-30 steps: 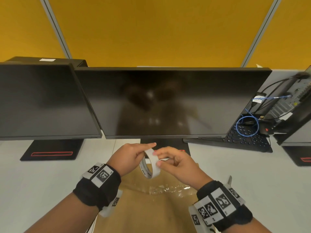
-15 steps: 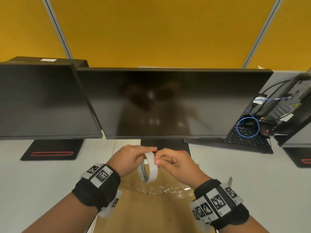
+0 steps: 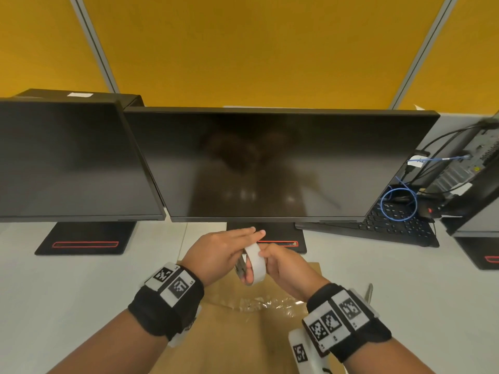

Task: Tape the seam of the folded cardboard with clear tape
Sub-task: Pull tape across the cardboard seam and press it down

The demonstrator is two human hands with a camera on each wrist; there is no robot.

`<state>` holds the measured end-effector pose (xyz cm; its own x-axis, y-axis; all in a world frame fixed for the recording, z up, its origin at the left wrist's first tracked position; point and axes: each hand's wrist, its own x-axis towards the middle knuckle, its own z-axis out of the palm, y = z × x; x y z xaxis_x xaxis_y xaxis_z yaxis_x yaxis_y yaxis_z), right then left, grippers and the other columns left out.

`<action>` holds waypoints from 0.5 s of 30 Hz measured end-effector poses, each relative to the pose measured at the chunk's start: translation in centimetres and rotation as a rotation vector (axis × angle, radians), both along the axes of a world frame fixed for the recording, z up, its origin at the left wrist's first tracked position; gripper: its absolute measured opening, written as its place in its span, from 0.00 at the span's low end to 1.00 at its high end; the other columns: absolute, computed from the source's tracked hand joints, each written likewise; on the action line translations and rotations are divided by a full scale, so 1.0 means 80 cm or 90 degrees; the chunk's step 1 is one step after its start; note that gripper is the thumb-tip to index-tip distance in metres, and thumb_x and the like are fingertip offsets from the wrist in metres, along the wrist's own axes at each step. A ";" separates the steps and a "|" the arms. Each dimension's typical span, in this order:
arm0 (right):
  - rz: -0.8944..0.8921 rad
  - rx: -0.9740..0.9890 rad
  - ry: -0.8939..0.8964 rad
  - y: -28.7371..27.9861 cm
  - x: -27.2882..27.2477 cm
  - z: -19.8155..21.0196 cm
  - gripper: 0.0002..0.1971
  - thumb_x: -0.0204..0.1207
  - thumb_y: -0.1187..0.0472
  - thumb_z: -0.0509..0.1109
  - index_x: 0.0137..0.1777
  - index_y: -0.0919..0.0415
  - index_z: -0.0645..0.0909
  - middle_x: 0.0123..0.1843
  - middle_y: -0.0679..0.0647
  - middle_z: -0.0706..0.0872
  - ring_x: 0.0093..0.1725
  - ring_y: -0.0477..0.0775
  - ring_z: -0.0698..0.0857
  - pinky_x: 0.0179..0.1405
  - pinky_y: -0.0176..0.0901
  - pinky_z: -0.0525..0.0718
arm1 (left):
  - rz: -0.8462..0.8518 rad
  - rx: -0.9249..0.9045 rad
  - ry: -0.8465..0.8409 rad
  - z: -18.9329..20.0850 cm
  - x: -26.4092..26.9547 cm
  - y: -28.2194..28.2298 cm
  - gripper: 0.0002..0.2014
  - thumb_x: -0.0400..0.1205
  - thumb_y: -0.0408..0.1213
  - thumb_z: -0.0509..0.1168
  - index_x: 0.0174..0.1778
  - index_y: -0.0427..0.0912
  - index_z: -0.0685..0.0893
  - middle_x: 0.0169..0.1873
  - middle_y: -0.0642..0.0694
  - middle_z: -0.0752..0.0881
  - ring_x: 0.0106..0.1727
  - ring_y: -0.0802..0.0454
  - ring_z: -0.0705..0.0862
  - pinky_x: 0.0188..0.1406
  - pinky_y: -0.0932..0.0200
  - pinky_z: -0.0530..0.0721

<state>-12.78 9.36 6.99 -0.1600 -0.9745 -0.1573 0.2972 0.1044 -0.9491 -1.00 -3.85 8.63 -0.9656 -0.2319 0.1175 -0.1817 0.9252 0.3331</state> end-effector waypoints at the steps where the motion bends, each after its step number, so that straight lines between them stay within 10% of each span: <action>1: 0.008 -0.007 -0.009 0.000 0.001 0.001 0.15 0.73 0.61 0.51 0.41 0.63 0.80 0.32 0.64 0.81 0.40 0.62 0.84 0.58 0.55 0.78 | 0.005 0.006 -0.005 0.001 0.000 0.000 0.25 0.80 0.40 0.53 0.75 0.60 0.70 0.70 0.54 0.79 0.66 0.52 0.82 0.64 0.55 0.80; 15: 0.034 0.012 -0.038 0.009 0.000 0.001 0.15 0.73 0.65 0.50 0.47 0.65 0.78 0.37 0.65 0.85 0.44 0.62 0.86 0.56 0.46 0.83 | -0.021 -0.021 -0.031 0.010 0.002 0.006 0.23 0.82 0.41 0.54 0.74 0.59 0.71 0.70 0.52 0.78 0.65 0.47 0.83 0.62 0.52 0.81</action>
<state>-12.77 10.09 7.05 -0.0977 -0.9782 -0.1834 0.3467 0.1393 -0.9276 -0.86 -3.40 9.46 -0.9773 -0.1969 0.0778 -0.1663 0.9414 0.2935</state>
